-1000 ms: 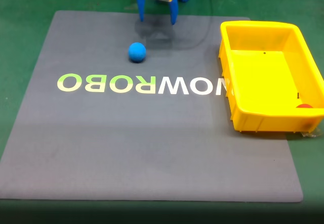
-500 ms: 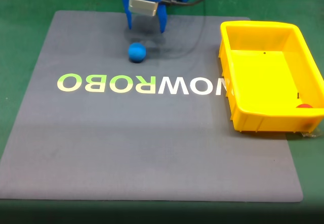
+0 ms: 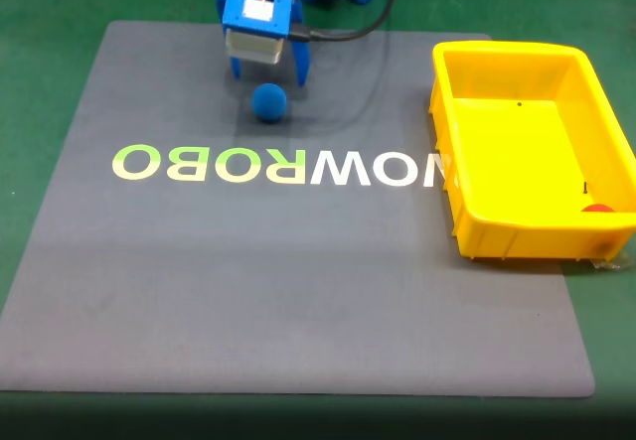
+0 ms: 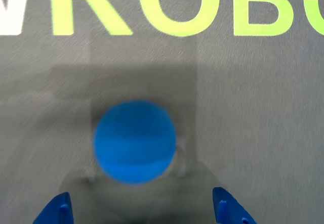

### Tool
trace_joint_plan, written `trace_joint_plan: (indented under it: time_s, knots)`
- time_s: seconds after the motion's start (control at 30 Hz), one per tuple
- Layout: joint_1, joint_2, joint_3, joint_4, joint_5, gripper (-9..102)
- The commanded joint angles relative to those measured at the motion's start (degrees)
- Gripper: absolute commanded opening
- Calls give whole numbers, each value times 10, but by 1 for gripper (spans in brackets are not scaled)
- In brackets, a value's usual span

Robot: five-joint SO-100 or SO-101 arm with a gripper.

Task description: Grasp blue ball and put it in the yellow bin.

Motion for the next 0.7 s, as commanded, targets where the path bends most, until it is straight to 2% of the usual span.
trace_joint_plan:
  time_s: [0.0,0.67]
  knots:
    - [6,-30,-62,-25,12,32]
    - [-31,-134,-125,-30,34,29]
